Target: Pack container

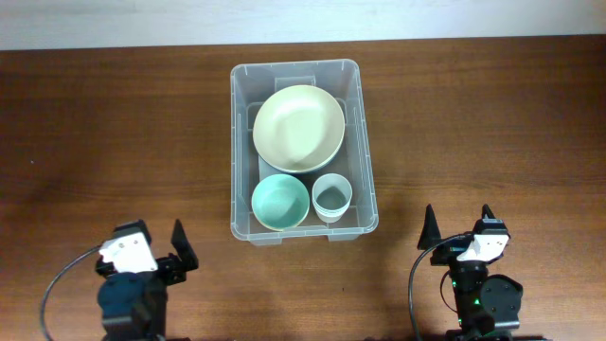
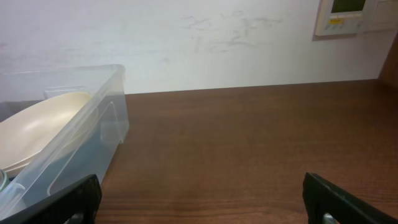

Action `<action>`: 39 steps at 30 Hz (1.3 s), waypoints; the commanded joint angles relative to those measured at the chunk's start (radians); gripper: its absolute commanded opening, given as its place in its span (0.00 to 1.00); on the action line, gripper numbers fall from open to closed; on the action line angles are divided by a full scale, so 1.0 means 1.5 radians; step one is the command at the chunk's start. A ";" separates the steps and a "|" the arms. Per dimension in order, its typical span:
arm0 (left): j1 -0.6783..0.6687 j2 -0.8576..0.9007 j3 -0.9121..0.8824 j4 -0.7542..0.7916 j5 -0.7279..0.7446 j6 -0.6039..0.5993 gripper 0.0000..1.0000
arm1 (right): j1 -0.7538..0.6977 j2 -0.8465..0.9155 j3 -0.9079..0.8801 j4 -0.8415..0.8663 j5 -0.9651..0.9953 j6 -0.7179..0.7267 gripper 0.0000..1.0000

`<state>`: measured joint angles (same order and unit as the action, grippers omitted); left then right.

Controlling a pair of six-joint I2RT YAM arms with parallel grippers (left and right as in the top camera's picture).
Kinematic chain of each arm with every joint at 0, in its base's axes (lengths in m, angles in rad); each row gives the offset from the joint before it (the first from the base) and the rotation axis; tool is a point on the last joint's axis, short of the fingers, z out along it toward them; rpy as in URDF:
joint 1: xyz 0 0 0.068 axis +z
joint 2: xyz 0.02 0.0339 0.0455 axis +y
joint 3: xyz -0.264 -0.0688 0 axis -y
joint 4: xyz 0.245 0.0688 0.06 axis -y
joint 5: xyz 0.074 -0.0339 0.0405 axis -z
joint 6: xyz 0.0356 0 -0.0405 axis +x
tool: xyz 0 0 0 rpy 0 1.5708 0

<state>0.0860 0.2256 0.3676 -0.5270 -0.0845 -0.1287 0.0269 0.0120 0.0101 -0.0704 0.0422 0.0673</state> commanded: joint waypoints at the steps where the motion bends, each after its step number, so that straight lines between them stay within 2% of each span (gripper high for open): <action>1: -0.028 -0.040 -0.062 0.057 0.014 0.031 1.00 | 0.004 -0.006 -0.003 -0.006 -0.004 -0.005 0.99; 4: -0.040 -0.063 -0.108 0.138 0.032 0.071 1.00 | 0.004 -0.006 -0.003 -0.006 -0.003 -0.005 0.99; 9: -0.040 -0.087 -0.167 0.253 0.105 0.193 1.00 | 0.004 -0.006 -0.003 -0.006 -0.004 -0.005 0.99; 16: -0.040 -0.094 -0.225 0.364 0.145 0.273 1.00 | 0.004 -0.006 -0.003 -0.006 -0.004 -0.005 0.99; 18: -0.040 -0.095 -0.240 0.369 0.151 0.276 1.00 | 0.004 -0.006 -0.003 -0.006 -0.004 -0.005 0.99; 23: -0.039 -0.095 -0.240 0.304 0.146 0.273 1.00 | 0.004 -0.006 -0.003 -0.006 -0.004 -0.005 0.99; 39: -0.039 -0.095 -0.239 0.305 0.136 0.274 1.00 | 0.004 -0.006 -0.003 -0.006 -0.004 -0.005 0.99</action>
<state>0.0307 0.0921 0.0154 -0.0689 0.1165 0.2695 0.0269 0.0120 0.0101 -0.0700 0.0422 0.0666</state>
